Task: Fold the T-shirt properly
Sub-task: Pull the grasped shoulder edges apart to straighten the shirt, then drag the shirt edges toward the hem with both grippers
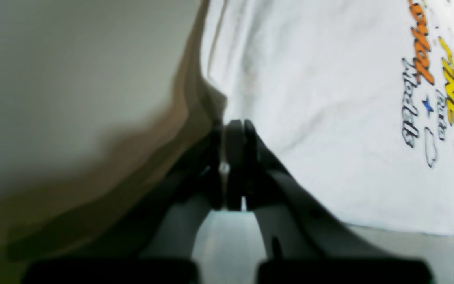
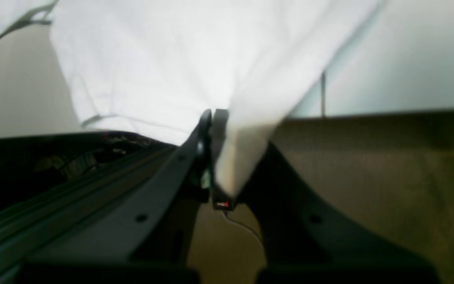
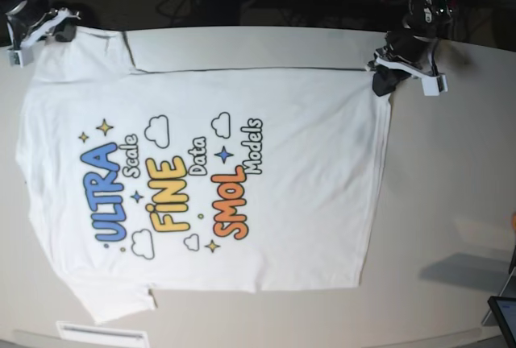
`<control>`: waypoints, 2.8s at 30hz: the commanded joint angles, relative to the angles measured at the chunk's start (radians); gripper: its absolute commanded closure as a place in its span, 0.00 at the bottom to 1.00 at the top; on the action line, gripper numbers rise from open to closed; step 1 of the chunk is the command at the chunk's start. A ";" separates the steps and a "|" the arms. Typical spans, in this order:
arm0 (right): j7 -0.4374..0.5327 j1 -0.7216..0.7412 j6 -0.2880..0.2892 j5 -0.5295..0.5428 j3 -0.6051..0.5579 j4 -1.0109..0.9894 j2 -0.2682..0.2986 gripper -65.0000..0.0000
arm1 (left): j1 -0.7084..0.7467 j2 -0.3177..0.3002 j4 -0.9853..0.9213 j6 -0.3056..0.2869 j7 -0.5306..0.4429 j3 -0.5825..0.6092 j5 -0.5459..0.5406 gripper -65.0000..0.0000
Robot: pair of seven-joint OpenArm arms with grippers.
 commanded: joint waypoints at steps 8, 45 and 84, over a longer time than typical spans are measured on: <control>0.007 -0.023 0.002 0.017 0.009 0.133 0.010 1.00 | 0.096 -0.010 0.130 -0.006 -0.006 -0.053 0.000 1.00; -0.062 0.190 0.002 0.023 -0.103 0.159 0.173 1.00 | -0.070 0.012 0.256 0.159 0.218 -0.179 -0.306 1.00; -0.031 0.434 -0.101 0.017 -0.347 -0.080 0.277 1.00 | -0.427 0.058 -0.071 0.230 0.213 -0.179 -0.305 1.00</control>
